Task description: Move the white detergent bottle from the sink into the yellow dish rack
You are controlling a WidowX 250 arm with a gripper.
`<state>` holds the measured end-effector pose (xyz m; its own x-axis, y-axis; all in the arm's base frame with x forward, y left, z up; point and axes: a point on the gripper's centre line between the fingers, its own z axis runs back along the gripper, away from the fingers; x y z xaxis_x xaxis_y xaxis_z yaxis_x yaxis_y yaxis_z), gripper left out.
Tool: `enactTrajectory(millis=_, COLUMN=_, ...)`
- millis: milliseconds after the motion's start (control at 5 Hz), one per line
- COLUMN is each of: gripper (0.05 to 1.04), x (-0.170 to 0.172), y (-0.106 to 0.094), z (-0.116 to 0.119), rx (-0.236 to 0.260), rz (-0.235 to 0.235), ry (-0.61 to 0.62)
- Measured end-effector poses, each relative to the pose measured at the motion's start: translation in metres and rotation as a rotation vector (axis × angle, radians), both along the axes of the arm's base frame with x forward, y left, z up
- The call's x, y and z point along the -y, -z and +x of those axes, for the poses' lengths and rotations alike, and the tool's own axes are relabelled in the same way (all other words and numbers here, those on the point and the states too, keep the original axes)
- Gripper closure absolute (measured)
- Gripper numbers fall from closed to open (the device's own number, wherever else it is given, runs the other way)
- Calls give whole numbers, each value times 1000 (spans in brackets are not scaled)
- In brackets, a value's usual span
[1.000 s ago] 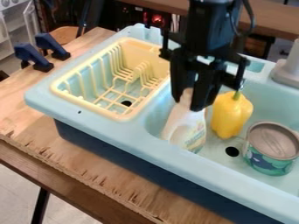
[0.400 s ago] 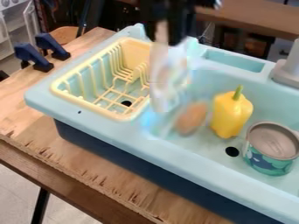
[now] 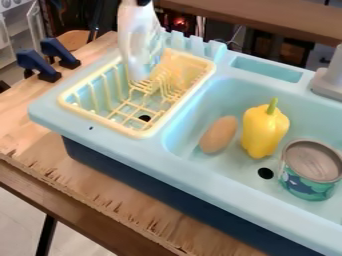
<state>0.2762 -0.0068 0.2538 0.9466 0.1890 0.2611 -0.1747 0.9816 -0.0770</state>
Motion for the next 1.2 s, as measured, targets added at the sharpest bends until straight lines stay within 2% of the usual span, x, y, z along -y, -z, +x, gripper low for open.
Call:
enactTrajectory(millis=200, gripper=670, x=-1, y=9, z=3, rx=-29, rz=5, ry=-19)
enactTrajectory(millis=400, gripper=670, x=-2, y=32, z=9, rx=-94, rz=-14, ry=-17)
enactTrajectory(millis=600, gripper=670, x=6, y=46, z=14, rx=-128, rz=-39, ry=12)
enactTrajectory(millis=800, gripper=670, x=13, y=64, z=16, rx=-189, rz=-52, ry=28)
enactTrajectory(millis=1000, gripper=670, x=16, y=75, z=18, rx=-229, rz=-51, ry=39)
enactTrajectory(millis=1200, gripper=614, x=19, y=87, z=20, rx=-268, rz=-53, ry=64)
